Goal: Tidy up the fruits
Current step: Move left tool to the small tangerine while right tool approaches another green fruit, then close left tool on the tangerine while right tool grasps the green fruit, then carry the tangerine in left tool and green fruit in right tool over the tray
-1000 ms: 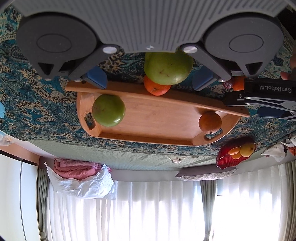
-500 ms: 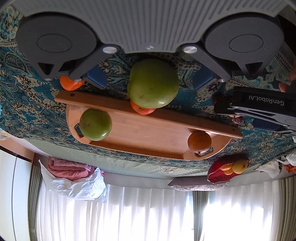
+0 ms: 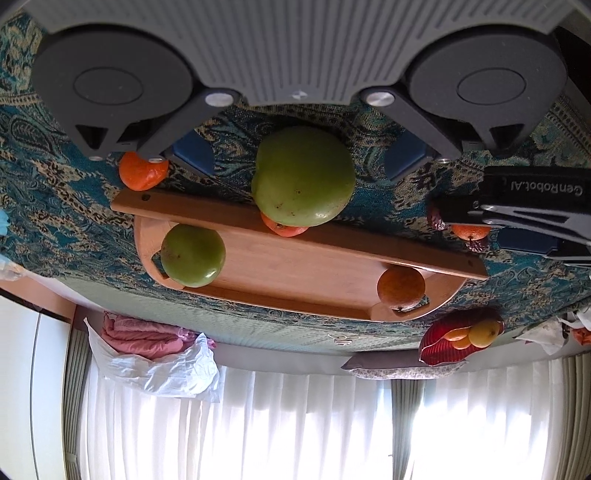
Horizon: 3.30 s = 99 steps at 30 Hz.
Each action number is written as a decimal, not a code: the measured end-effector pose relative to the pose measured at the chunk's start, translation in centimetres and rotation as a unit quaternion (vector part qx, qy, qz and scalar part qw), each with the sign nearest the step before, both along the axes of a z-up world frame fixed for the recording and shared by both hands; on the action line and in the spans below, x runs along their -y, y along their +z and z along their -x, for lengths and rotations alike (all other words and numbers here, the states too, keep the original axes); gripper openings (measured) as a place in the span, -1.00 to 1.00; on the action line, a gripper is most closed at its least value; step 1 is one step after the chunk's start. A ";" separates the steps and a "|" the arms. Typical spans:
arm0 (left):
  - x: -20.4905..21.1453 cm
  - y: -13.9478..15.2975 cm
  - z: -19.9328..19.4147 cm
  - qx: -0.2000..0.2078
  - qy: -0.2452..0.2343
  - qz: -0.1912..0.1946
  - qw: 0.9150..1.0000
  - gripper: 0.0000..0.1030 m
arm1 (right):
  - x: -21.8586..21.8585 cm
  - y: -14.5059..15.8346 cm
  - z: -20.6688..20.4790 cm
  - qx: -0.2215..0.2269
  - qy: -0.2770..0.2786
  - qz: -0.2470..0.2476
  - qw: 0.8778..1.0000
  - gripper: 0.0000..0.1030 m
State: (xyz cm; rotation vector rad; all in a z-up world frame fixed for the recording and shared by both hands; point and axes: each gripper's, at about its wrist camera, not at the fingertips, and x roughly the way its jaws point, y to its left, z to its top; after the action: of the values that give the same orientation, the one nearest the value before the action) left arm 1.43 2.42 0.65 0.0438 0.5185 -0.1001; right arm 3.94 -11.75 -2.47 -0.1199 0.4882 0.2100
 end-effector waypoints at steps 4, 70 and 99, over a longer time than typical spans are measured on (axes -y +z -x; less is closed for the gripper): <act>0.1 0.2 0.8 0.007 -0.004 -0.019 1.000 -0.15 | 0.3 0.1 0.1 -0.001 0.002 -0.014 1.000 0.95; -0.4 7.2 -5.8 0.044 0.023 0.029 0.998 -0.38 | 4.1 7.1 -4.7 0.053 -0.087 -0.110 0.989 0.12; -2.0 6.9 -19.7 -0.066 0.023 0.072 0.995 -0.38 | 6.8 6.7 -15.8 -0.044 -0.097 -0.079 0.991 0.12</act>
State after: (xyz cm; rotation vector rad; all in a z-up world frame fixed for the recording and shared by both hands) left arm 21.16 4.37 7.59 -0.1171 0.6437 -0.0947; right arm 19.75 -18.53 4.19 0.0915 0.5661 0.0621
